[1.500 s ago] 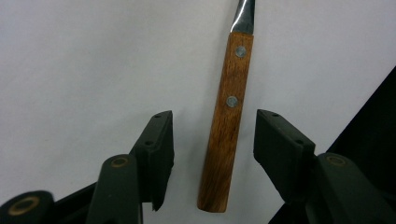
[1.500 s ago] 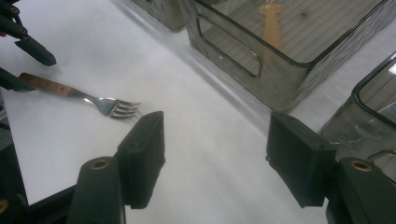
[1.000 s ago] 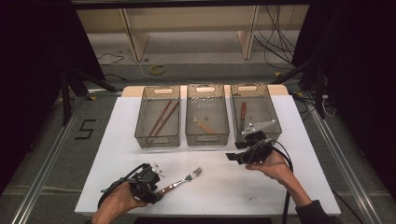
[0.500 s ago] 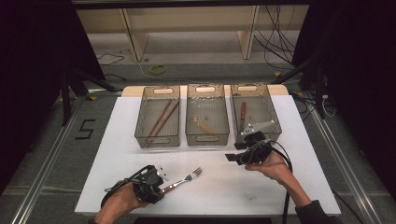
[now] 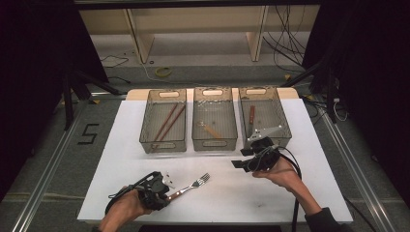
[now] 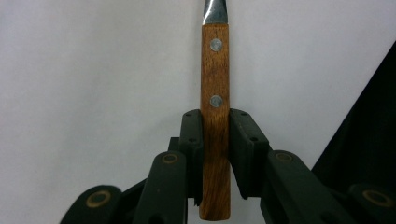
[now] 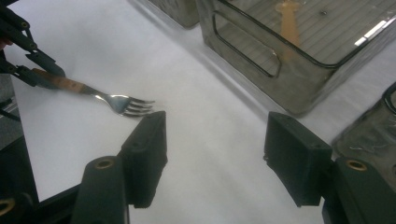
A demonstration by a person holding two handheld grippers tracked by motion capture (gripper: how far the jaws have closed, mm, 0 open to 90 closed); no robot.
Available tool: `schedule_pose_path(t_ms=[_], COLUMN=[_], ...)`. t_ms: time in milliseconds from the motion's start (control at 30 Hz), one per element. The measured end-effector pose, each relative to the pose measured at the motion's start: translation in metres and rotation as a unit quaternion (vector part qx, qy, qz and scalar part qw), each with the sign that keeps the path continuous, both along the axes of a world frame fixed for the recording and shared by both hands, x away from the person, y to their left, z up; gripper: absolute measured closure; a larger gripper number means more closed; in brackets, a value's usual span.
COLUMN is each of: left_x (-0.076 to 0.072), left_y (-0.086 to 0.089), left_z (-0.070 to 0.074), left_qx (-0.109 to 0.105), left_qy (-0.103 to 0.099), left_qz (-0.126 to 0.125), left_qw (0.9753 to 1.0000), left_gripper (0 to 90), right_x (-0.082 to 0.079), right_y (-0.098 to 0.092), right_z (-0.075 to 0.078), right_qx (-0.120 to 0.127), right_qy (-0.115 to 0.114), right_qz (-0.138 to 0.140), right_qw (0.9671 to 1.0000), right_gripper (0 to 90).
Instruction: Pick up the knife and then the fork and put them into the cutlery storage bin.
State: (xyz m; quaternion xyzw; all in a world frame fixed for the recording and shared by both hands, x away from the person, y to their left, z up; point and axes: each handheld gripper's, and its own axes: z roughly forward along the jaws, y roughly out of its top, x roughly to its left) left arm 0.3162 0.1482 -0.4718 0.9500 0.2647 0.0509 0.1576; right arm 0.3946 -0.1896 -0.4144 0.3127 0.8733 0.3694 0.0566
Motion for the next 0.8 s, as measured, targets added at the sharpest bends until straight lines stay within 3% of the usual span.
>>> schedule_pose_path(t_ms=[267, 467, 600, 800], left_x=[0.000, 0.000, 0.001, 0.001], left_y=[-0.002, -0.009, -0.020, -0.037], left_z=[0.002, 0.012, 0.017, 0.024], left_qx=[-0.011, -0.022, -0.022, -0.020], left_qy=[-0.012, -0.024, -0.030, -0.037], left_qz=[-0.004, -0.017, -0.035, -0.061], left_qw=[0.9999, 0.9993, 0.9987, 0.9973], left_gripper=[75.6, 75.6, 75.5, 75.6], right_x=[-0.006, -0.013, -0.020, -0.031], right_y=[0.011, 0.026, 0.039, 0.065], right_z=[0.002, 0.003, 0.004, -0.003], right_qx=[0.003, 0.002, -0.001, -0.022], right_qy=[-0.007, -0.012, -0.021, -0.025], right_qz=[0.022, 0.053, 0.084, 0.143], right_qw=[0.9997, 0.9985, 0.9962, 0.9891], right_gripper=[40.0, 39.7, 39.4, 39.0])
